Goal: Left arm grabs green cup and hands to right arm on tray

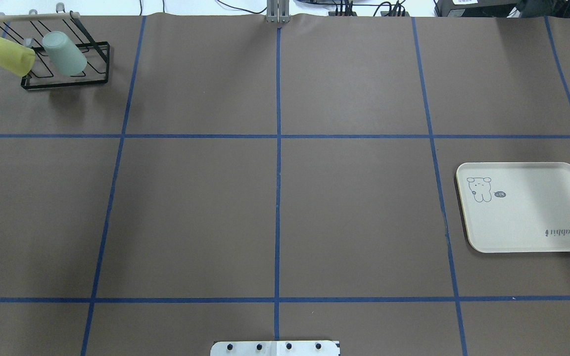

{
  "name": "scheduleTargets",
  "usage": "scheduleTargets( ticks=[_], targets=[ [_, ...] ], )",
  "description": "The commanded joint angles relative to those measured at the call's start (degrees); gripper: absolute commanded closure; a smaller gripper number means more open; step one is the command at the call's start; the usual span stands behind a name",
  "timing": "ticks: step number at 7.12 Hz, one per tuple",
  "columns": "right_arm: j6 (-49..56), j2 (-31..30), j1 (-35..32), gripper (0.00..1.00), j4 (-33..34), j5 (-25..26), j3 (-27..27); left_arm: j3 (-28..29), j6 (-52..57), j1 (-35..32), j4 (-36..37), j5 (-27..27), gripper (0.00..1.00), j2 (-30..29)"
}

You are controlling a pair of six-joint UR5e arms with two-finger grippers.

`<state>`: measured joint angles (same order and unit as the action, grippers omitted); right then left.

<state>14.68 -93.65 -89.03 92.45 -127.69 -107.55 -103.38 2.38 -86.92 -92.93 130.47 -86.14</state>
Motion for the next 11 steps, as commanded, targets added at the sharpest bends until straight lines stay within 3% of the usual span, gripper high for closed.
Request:
scheduleTargets(
  ticks=[1,3,5,6,11],
  targets=[
    [-1.48,5.04,0.09,0.0,-1.3,0.16,2.41,4.21,-0.36,0.0,-2.77,-0.3,0.0,-10.24],
    [-1.58,6.37,0.09,0.0,-2.52,0.16,2.95,8.61,-5.7,0.17,-6.98,-0.3,0.0,-14.4],
    [-5.15,6.29,0.17,0.0,-9.79,-0.37,3.92,17.03,-8.85,0.26,-24.83,-0.3,0.0,-16.34],
    [-10.58,6.29,2.09,0.0,-11.05,-0.37,3.66,19.07,-15.85,2.87,-28.41,-0.39,0.0,-19.48],
    [-13.71,6.47,3.78,0.0,-12.38,-0.28,3.75,28.73,-32.76,12.89,-28.01,-0.65,0.0,-33.02]
  ],
)
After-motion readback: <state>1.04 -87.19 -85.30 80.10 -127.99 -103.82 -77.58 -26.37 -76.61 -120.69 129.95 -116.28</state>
